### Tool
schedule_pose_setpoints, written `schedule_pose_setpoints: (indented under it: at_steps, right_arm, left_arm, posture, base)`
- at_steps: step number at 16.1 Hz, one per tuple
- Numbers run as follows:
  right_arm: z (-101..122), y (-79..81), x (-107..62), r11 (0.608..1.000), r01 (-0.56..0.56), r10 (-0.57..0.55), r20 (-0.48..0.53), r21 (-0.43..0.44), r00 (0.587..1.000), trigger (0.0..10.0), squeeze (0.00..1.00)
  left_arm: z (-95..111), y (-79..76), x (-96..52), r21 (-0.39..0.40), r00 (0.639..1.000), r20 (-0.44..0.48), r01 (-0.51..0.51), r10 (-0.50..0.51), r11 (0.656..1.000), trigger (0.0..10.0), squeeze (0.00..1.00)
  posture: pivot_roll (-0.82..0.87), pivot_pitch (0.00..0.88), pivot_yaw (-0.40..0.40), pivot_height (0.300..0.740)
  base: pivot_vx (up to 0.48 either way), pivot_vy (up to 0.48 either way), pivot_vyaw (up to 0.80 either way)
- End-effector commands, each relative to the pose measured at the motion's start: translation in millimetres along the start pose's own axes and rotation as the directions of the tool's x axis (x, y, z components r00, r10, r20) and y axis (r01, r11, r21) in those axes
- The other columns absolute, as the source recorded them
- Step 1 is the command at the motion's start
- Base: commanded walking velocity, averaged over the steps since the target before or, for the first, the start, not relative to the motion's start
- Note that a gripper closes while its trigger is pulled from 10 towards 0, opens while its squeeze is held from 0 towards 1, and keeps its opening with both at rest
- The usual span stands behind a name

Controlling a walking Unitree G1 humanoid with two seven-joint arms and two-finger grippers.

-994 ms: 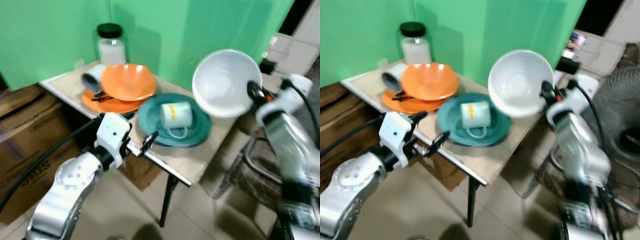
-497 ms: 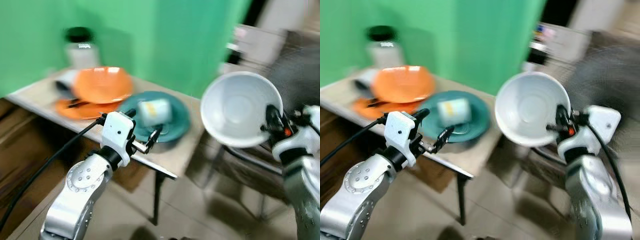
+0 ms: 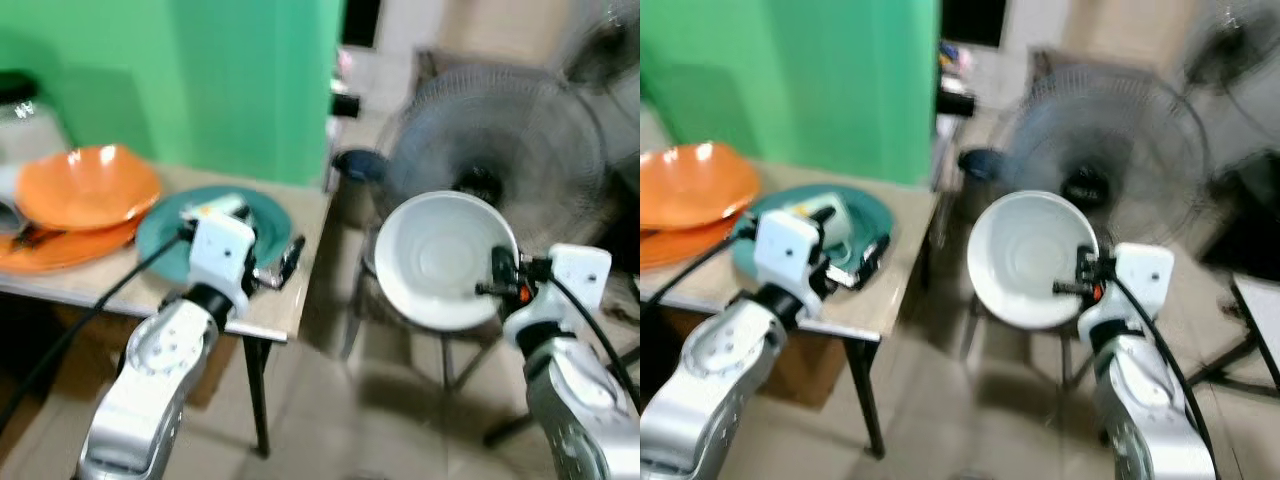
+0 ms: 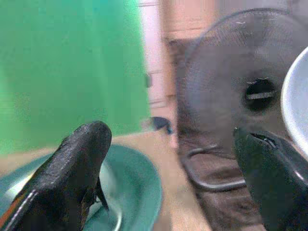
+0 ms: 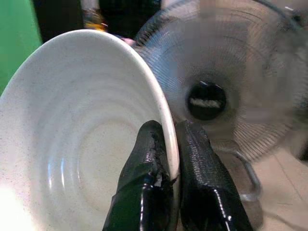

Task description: Setting the table

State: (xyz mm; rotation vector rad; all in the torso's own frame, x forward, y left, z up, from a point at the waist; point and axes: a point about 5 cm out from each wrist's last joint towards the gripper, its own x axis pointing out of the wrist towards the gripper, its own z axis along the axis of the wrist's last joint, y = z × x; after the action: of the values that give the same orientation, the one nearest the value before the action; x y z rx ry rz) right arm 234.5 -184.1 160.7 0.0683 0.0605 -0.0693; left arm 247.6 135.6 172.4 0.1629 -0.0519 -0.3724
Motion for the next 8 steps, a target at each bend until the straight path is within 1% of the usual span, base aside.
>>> schedule_pose_setpoints:
  at_steps: [1, 2, 3, 4, 5, 7, 8]
  right_arm:
    - [3, -5.6, 0.9, 0.998, 0.069, -0.069, 0.036, 0.002, 0.997, 10.0, 0.00]
    - [3, -6.6, 1.9, 0.995, 0.096, -0.095, 0.042, -0.025, 0.995, 10.0, 0.00]
    - [2, -2.4, 3.6, 0.999, 0.043, -0.043, 0.026, -0.014, 0.999, 10.0, 0.00]
    - [1, 0.1, 4.7, 1.000, 0.018, -0.017, 0.016, -0.002, 1.000, 10.0, 0.00]
    - [1, 0.6, 6.8, 0.999, 0.043, -0.043, 0.013, -0.015, 0.999, 10.0, 0.00]
    - [-2, 2.5, 8.3, 0.999, 0.045, -0.045, -0.002, 0.027, 0.999, 10.0, 0.00]
    - [-6, 4.2, 8.6, 0.996, 0.050, -0.048, -0.028, 0.074, 0.998, 10.0, 0.00]
  left_arm:
    - [0, 0.0, 3.1, -0.005, 1.000, -0.007, -0.002, 0.002, 1.000, 10.0, 0.00]
    - [0, 1.3, 2.9, -0.016, 1.000, -0.008, -0.011, 0.011, 1.000, 10.0, 0.00]
    - [0, 3.5, 1.9, -0.032, 1.000, -0.011, -0.024, 0.024, 0.999, 10.0, 0.00]
    - [-2, 5.2, 0.6, -0.035, 0.999, -0.023, -0.038, 0.037, 0.999, 10.0, 0.00]
    - [-3, 6.3, -1.1, -0.033, 0.999, -0.023, -0.050, 0.049, 0.998, 10.0, 0.00]
    - [-4, 7.7, -0.5, -0.025, 0.998, -0.032, -0.057, 0.056, 0.998, 10.0, 0.00]
    - [-5, 10.3, 1.8, -0.018, 0.996, -0.042, -0.075, 0.074, 0.997, 10.0, 0.00]
  posture:
    - [0.07, 0.000, -0.081, 0.740]
    - [0.07, 0.000, -0.085, 0.740]
    - [0.07, 0.000, -0.089, 0.740]
    - [0.07, 0.000, -0.096, 0.740]
    - [0.08, 0.000, -0.103, 0.740]
    - [0.08, 0.000, -0.101, 0.740]
    - [0.08, 0.000, -0.099, 0.740]
  base:
    - [0.000, 0.000, -0.73]
    - [0.000, 0.000, -0.74]
    - [0.000, 0.000, -0.73]
    - [0.000, 0.000, -0.73]
    - [0.000, 0.000, -0.73]
    - [0.000, 0.000, -0.75]
    - [0.000, 0.000, -0.76]
